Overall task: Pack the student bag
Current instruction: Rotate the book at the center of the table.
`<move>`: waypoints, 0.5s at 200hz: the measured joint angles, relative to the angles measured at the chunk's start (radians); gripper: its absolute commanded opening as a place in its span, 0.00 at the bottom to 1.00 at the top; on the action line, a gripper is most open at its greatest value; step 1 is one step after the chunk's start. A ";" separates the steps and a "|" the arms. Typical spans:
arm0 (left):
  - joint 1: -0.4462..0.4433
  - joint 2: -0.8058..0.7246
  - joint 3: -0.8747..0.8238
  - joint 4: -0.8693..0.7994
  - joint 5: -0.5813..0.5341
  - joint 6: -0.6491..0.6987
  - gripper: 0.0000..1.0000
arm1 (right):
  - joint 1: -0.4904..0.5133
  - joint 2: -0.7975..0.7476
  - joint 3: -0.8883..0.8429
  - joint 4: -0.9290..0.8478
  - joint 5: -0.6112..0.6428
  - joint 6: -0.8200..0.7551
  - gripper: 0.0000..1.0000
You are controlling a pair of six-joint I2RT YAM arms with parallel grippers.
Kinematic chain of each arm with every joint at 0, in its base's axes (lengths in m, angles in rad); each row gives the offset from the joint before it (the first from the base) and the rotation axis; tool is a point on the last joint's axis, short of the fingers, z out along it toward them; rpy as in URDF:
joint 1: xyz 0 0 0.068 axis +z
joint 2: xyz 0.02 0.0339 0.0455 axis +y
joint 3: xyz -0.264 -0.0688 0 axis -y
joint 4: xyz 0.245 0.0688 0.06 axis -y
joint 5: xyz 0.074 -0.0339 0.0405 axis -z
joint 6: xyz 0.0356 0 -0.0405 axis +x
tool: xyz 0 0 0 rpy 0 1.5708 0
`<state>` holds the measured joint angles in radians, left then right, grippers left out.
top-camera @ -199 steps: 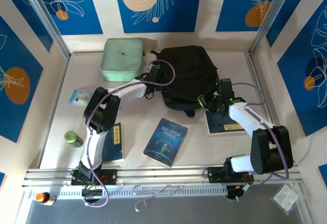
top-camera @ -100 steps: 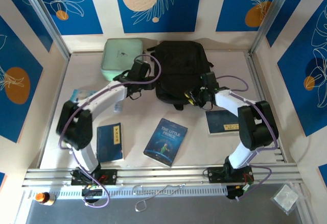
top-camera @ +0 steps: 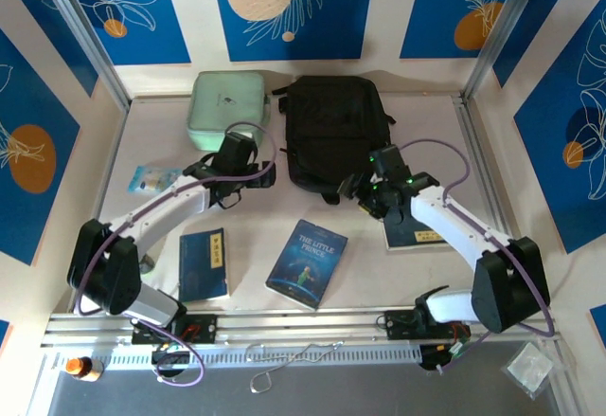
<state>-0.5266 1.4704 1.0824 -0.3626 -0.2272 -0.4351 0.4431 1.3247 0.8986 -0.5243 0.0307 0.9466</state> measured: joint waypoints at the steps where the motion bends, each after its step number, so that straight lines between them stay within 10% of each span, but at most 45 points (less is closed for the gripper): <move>1: 0.002 -0.003 -0.001 0.002 -0.001 0.000 1.00 | 0.003 0.001 0.000 -0.001 0.000 -0.001 0.65; 100: 0.044 -0.050 -0.040 0.034 -0.002 -0.002 1.00 | 0.212 0.370 0.101 0.010 -0.013 -0.034 0.61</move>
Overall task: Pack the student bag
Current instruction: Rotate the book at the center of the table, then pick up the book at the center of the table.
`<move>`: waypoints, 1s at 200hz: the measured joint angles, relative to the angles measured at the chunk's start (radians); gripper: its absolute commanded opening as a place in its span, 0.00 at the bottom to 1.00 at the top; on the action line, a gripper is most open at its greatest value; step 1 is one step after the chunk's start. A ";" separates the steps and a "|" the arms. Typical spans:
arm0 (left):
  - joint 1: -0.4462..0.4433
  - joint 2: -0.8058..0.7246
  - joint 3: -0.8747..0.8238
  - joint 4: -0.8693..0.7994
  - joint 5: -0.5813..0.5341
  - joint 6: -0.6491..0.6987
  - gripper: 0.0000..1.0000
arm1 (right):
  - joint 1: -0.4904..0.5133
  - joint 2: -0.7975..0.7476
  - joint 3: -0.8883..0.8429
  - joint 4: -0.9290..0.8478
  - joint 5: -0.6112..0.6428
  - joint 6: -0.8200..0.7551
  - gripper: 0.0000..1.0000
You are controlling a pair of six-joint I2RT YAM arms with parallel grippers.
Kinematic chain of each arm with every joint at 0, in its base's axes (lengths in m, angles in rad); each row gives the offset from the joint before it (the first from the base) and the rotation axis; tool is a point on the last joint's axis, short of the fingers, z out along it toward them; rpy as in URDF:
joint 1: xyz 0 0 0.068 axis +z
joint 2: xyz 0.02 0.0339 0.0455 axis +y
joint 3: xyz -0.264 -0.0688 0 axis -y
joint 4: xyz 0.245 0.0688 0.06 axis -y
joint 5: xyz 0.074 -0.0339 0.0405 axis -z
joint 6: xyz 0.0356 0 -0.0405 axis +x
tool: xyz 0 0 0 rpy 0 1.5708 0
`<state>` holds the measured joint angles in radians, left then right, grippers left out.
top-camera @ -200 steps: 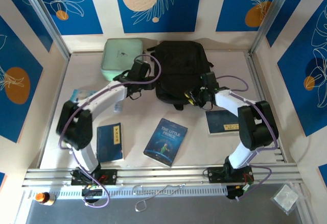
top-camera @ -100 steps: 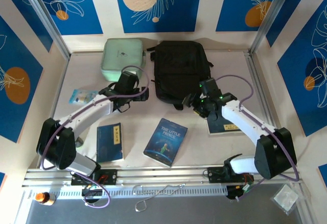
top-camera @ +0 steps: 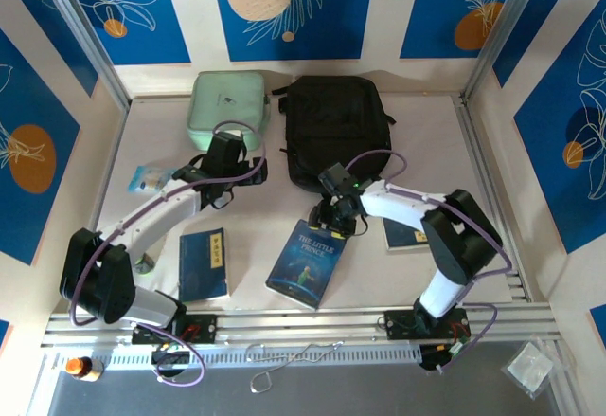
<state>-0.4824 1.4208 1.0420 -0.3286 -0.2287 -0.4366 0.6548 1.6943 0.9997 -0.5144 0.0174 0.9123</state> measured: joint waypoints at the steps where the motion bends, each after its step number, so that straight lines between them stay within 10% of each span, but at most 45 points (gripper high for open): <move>1: 0.000 0.000 0.000 0.000 0.000 0.000 1.00 | 0.000 0.004 0.003 -0.001 -0.001 0.000 0.60; 112: 0.016 -0.027 -0.024 -0.055 0.075 -0.089 0.99 | 0.069 0.314 0.402 0.043 0.029 -0.107 0.56; 200: -0.083 -0.058 -0.235 -0.009 0.312 -0.417 0.82 | 0.035 0.056 0.140 0.028 0.137 -0.263 0.54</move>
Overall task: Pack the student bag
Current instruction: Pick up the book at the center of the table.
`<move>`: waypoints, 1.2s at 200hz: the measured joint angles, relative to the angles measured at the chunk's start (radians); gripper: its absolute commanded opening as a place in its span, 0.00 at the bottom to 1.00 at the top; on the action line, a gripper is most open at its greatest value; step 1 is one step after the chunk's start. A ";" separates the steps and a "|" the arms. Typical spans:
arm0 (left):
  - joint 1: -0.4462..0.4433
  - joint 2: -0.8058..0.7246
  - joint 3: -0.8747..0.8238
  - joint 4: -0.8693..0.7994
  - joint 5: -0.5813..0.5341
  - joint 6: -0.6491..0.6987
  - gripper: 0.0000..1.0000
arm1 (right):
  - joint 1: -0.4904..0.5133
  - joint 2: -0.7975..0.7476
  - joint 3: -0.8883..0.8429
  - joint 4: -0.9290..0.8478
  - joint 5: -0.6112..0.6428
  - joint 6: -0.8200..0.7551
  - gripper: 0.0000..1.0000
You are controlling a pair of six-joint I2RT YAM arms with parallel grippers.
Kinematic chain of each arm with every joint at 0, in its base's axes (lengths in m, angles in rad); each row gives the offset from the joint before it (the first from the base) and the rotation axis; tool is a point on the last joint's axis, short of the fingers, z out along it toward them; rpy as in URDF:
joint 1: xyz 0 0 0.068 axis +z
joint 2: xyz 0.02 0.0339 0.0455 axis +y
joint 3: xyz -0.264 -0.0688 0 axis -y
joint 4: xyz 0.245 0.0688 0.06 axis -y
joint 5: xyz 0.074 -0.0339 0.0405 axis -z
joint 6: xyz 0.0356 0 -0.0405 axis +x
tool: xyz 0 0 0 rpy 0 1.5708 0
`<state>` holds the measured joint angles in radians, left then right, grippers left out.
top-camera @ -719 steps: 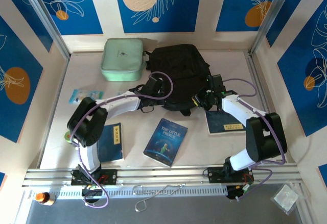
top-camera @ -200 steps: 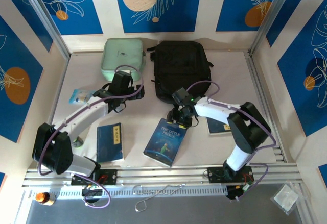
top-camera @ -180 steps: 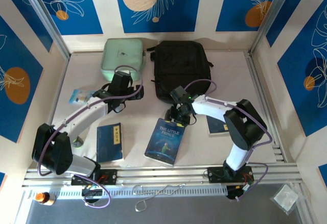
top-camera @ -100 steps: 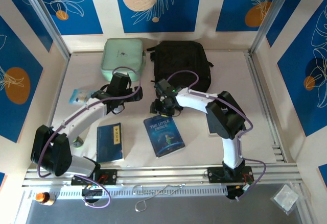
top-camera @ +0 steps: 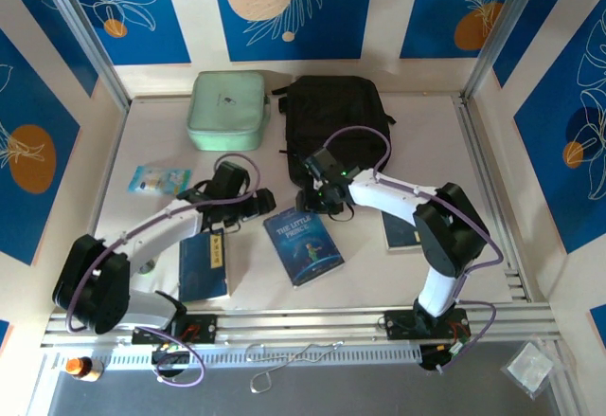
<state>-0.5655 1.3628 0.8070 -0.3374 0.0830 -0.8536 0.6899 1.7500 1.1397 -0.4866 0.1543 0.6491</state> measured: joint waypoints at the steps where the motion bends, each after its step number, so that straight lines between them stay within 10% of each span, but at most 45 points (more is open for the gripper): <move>1: -0.003 0.000 -0.003 0.001 0.002 -0.003 0.82 | 0.000 0.000 -0.003 0.000 0.001 0.000 0.54; 116: -0.068 0.096 -0.133 0.189 0.076 -0.264 0.29 | 0.026 -0.006 -0.115 0.006 -0.031 0.007 0.27; 240: -0.050 0.237 -0.008 0.145 0.011 -0.076 0.23 | 0.012 -0.005 -0.116 0.011 -0.066 0.036 0.19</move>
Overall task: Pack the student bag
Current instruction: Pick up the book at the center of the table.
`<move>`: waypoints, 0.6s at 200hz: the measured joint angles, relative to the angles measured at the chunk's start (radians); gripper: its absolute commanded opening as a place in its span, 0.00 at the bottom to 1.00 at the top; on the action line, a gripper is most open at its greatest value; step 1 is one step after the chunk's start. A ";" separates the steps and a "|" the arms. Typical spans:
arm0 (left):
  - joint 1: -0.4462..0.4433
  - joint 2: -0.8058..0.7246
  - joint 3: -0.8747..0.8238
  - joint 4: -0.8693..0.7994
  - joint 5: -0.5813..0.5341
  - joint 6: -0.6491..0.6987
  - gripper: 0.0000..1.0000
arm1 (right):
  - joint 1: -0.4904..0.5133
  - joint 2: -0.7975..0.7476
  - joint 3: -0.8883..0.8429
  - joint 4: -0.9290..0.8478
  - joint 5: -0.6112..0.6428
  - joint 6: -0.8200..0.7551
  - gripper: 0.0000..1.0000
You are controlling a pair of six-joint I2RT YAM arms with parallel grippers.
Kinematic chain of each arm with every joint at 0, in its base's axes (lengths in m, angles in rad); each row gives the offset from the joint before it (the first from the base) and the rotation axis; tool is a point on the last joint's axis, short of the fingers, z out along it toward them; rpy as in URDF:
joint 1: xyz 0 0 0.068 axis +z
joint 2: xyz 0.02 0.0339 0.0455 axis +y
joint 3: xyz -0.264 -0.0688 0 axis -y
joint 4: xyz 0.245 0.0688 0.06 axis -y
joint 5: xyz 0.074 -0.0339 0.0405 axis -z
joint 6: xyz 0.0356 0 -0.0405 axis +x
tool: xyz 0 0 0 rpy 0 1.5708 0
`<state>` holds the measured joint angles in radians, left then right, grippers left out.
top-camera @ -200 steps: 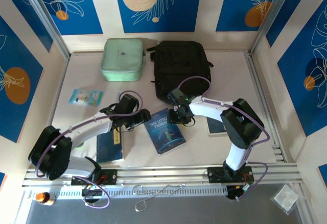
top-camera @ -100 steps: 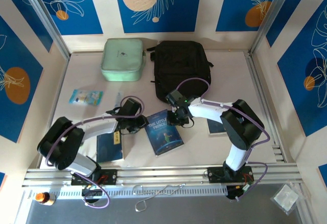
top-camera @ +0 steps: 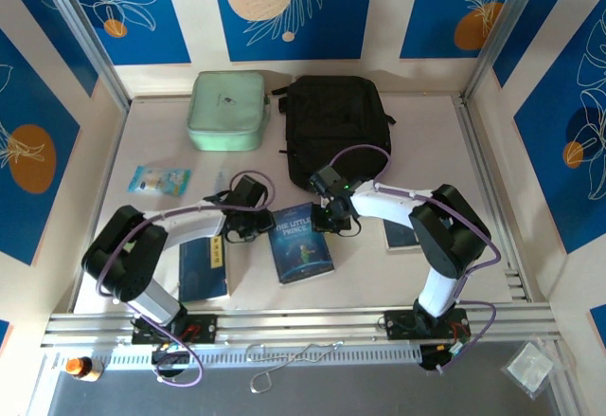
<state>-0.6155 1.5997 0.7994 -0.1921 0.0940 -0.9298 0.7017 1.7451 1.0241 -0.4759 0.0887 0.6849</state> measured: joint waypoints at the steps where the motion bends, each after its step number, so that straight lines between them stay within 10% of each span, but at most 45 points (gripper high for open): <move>1: 0.001 0.001 0.002 0.000 -0.001 0.003 0.23 | 0.000 0.000 0.001 -0.001 0.000 0.000 0.19; 120: 0.031 -0.071 -0.008 -0.092 0.064 0.127 0.41 | 0.007 0.027 0.031 -0.006 0.016 0.045 0.19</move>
<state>-0.5842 1.5284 0.7914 -0.2840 0.1585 -0.8028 0.7086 1.7718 1.0550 -0.4824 0.1047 0.7300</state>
